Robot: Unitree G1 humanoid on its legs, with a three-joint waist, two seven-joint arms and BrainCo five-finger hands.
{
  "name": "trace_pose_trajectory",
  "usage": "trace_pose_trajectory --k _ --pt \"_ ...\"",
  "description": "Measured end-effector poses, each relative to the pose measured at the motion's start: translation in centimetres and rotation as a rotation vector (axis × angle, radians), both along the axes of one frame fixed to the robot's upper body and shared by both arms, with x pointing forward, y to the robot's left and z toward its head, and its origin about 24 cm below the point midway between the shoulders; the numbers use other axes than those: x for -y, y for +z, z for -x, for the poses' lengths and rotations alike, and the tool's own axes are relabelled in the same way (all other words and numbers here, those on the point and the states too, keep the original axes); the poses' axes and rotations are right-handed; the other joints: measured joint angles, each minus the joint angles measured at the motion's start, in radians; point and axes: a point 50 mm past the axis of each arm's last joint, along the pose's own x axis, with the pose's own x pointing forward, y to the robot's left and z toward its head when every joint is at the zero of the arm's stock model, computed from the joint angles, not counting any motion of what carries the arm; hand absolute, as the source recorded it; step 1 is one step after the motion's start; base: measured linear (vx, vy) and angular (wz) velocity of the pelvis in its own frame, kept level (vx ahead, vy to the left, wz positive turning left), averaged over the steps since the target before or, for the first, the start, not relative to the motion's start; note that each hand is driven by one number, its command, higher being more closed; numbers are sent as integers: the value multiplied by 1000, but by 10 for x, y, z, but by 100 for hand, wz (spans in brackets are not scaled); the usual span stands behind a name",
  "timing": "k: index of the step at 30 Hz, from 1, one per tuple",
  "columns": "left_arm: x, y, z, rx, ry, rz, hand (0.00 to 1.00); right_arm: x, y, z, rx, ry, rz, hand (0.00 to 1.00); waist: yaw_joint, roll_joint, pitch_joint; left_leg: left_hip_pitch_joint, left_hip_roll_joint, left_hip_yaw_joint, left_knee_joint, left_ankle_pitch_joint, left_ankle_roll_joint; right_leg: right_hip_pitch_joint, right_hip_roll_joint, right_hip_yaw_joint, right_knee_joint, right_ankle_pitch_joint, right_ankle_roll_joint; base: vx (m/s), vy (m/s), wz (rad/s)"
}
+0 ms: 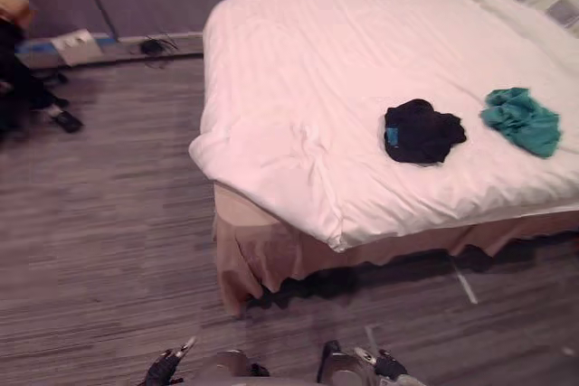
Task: Tidy the bed and pick cloth on bed and put in laundry
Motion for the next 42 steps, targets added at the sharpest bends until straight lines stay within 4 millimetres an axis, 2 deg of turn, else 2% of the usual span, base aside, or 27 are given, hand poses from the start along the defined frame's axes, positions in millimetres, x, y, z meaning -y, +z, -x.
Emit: trace_pose_trajectory --k 1,2,4,5,6,7,8,9,12,13,16,18,19,20,21,23,26,30,31,33,36,40,42 --pt "-3 5 -9 44 3 -26 0 -1 0 1 1 -12 -6 0 -7 0 0 17 -6 0 -40 21 14 -1 0 -4 0 -3 -4 37 -203 24" --pt "-11 19 -28 146 -2 -97 0 -1 0 2 1 -20 -13 0 -21 -2 1 35 -12 2 -104 52 48 -6 1 -20 0 -6 -10 -23 -154 32" --pt "-27 52 -68 340 -24 -246 0 -1 -1 3 4 -39 -17 0 -24 1 -2 40 -14 -3 -161 84 48 -26 3 -39 1 -10 -16 -81 -132 30" --pt "-38 82 -93 485 -20 -341 0 -1 -1 6 0 -39 -15 0 -22 -7 1 24 -13 -8 -180 98 50 -35 5 -49 -2 -11 -18 -122 -92 19" --pt "-43 98 -103 558 -15 -386 0 -1 -1 7 -1 -41 -13 0 -22 -10 2 18 -11 -16 -185 99 52 -36 7 -58 -5 -10 -19 -160 -132 34" --pt "-56 143 -124 746 2 -467 0 0 -2 13 1 -49 -4 0 -28 -16 1 5 -6 -35 -187 102 48 -33 11 -79 -18 -12 -20 -115 -104 34" --pt "-61 159 -130 808 -1 -494 0 0 -2 16 -4 -53 -1 0 -30 -17 -1 1 -3 -36 -188 103 45 -30 13 -85 -28 -11 -22 -103 -109 31" --pt "-70 187 -138 911 -3 -546 0 1 -2 24 -16 -65 7 0 -33 -18 -2 -1 1 -37 -191 104 43 -23 19 -90 -46 -4 -25 -46 -57 11" --pt "-88 225 -149 1017 -41 -645 0 4 -3 44 -62 -99 19 0 -45 -6 -10 -6 13 -22 -195 106 40 -14 34 -88 -86 18 -31 -22 -49 -3" --pt "-90 230 -152 1026 -58 -658 0 3 -4 47 -69 -104 18 0 -47 -5 -11 -5 15 -18 -197 108 37 -13 36 -86 -94 24 -36 7 -31 -11" --pt "-99 265 -173 1079 -156 -738 0 6 -2 50 -57 -115 28 0 -61 -5 -8 -7 21 4 -206 127 28 -24 45 -80 -109 44 -40 23 -26 -5" --pt "-102 293 -197 1103 -220 -788 0 8 0 42 -25 -106 35 0 -73 -14 2 -42 31 19 -177 132 35 -64 51 -63 -105 54 -54 -31 -14 -20" --pt "-97 316 -217 1121 -267 -820 0 9 3 31 22 -96 38 0 -80 -22 24 -82 36 30 -154 131 36 -98 53 -53 -97 65 -61 -37 -17 -28" --pt "-94 327 -224 1130 -287 -833 0 10 4 24 52 -94 37 0 -86 -27 40 -100 39 32 -144 130 37 -116 54 -48 -93 70 -63 -69 -20 -31" --pt "-88 347 -238 1150 -321 -867 0 9 7 6 112 -88 28 0 -101 -38 81 -137 47 42 -117 127 43 -153 56 -36 -79 76 -65 -80 -13 -23" --pt "-79 365 -255 1137 -363 -890 0 3 11 -15 174 -50 14 0 -110 -53 143 -184 61 61 -72 118 55 -204 62 -16 -55 85 -76 -128 -14 -35" --pt "-66 376 -274 1073 -428 -933 0 -7 19 -43 276 5 -7 0 -143 -72 228 -263 94 87 4 93 60 -277 76 8 -33 99 -78 -99 -13 -33" --pt "-47 400 -290 1052 -484 -1017 0 -23 30 -65 380 67 -42 0 -157 -87 286 -381 142 144 109 56 71 -419 88 46 60 89 -85 -79 -13 -36" --pt "-37 412 -295 1066 -497 -1037 100 -26 33 -70 404 68 -55 0 -158 -92 300 -413 167 172 149 40 78 -461 89 45 105 76 -90 -51 -6 -16" --pt "-30 423 -297 1077 -496 -1050 100 -29 38 -78 444 76 -66 0 -160 -100 315 -449 198 199 207 17 86 -507 90 43 162 53 -91 -36 -2 -6" --pt "-27 430 -300 1021 -516 -1112 100 -34 46 -89 499 93 -71 0 -156 -113 322 -500 238 222 291 -20 99 -573 87 37 253 17 -92 -42 9 -1" --pt "-26 429 -300 963 -566 -1153 100 -36 53 -96 556 97 -62 0 -152 -116 323 -505 260 223 343 -46 105 -582 79 24 307 -17 -89 -19 23 8" --pt "-31 421 -301 921 -572 -1136 100 -32 57 -99 582 101 -31 0 -150 -116 323 -479 262 245 340 -48 109 -566 68 20 314 -30 -81 -8 28 7"
